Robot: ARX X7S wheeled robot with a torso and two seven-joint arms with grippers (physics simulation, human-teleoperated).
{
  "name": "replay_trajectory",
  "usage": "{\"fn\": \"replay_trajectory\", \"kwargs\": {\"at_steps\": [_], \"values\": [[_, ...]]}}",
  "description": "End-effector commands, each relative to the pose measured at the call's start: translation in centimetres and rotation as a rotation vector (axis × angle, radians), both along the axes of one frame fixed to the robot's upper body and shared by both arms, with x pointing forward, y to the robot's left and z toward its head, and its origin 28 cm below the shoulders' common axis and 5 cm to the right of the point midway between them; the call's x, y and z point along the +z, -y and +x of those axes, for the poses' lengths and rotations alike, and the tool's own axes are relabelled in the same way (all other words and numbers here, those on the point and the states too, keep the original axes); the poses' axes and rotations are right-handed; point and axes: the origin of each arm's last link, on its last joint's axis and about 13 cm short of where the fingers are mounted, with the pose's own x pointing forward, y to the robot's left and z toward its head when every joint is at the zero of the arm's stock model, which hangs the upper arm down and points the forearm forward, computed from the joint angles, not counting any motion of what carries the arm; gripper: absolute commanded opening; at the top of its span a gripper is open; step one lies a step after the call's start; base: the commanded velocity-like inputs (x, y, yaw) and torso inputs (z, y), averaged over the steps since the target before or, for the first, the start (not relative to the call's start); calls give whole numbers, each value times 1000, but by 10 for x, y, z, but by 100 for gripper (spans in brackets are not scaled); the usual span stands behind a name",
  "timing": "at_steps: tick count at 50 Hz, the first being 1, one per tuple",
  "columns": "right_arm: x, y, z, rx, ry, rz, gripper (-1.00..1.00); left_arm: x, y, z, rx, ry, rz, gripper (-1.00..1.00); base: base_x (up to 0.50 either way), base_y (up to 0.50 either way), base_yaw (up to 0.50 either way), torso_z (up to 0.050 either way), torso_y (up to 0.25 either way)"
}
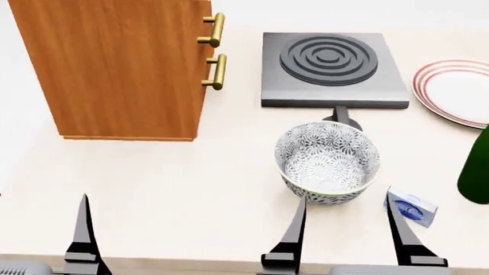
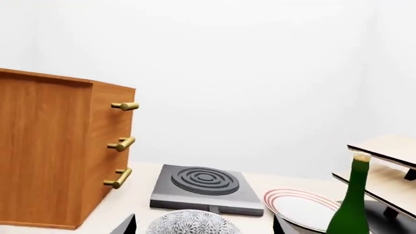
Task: Put the bowl on the top of the cabinet.
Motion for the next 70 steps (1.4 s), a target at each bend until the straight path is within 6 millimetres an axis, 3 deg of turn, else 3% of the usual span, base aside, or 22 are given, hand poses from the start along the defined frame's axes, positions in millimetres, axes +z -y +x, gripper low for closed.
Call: {"fn": "replay_trajectory", "kwargs": {"at_steps": [1, 16, 32, 49, 70], "values": [[-1, -1, 1, -2, -1, -6, 100, 0, 0, 0, 1, 0, -1, 100, 0, 270, 0, 0, 0], [0, -1, -1, 6, 2, 0, 100, -1, 0, -1, 3, 1, -3, 100, 0, 114, 0, 0, 0], [-1, -2, 0, 2, -1, -1, 100, 1, 1, -1, 2, 7, 8, 100, 0, 464, 0, 0, 0], [-2, -5, -1, 18, -11, -25, 100, 0, -1, -2, 4, 6, -1, 100, 0, 60, 0, 0, 0], [-3, -3, -2, 14, -4, -22, 100, 0, 0, -2, 1, 6, -1, 100, 345, 19, 0, 0, 0]]}}
